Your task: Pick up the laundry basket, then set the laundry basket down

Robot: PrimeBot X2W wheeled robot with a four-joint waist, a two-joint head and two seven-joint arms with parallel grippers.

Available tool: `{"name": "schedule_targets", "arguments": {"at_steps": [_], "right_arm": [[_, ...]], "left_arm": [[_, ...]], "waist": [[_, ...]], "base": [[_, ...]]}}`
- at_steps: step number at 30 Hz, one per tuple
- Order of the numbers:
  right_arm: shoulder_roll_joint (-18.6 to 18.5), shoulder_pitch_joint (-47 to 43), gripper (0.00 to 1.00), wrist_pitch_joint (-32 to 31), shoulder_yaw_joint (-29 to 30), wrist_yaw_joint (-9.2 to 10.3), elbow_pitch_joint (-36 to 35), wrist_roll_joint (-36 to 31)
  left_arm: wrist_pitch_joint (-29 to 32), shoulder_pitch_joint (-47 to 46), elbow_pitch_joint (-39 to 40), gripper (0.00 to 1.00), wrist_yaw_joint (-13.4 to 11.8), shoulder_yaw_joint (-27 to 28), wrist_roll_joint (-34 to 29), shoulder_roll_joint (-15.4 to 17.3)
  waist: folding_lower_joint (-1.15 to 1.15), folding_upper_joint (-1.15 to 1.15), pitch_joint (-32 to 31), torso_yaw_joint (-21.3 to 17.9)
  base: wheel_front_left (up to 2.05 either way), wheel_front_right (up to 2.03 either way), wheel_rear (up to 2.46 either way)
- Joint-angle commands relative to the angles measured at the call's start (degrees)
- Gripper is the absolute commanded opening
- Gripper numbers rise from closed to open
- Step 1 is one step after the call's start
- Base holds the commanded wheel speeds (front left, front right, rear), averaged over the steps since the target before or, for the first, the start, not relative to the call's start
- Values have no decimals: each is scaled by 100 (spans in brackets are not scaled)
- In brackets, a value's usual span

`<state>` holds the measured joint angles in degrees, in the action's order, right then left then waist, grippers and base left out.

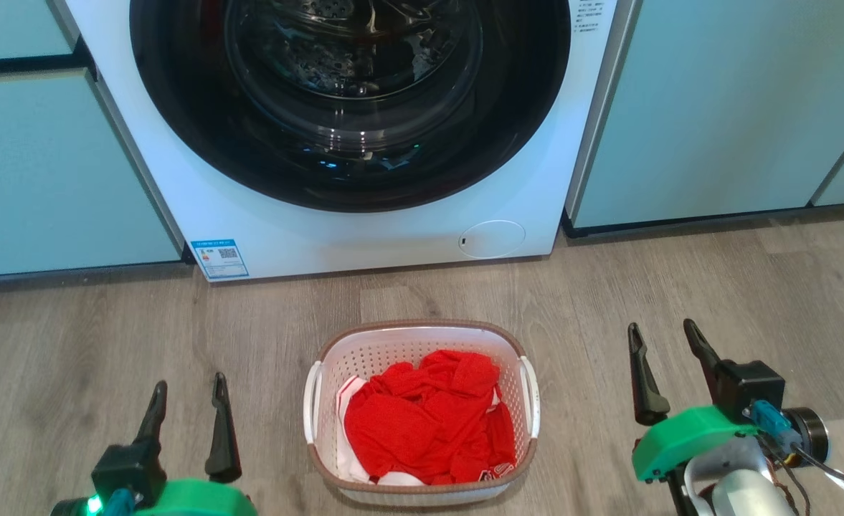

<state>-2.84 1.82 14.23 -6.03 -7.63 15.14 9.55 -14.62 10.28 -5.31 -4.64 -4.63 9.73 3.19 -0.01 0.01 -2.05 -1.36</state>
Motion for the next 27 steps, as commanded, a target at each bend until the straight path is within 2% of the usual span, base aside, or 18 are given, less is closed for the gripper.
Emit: {"name": "schedule_targets", "arguments": {"at_steps": [1,27], "right_arm": [[-4,97,100,76,-109,14,-206,11],[-4,91,100,76,-34,14,-184,3]], "left_arm": [[-38,-173,173,100,-51,228,-3,-30],[-38,-192,53,100,-114,226,75,-31]], "waist": [[1,-1,-14,6],[1,-1,92,36]], "base": [[0,0,0],[0,0,0]]}}
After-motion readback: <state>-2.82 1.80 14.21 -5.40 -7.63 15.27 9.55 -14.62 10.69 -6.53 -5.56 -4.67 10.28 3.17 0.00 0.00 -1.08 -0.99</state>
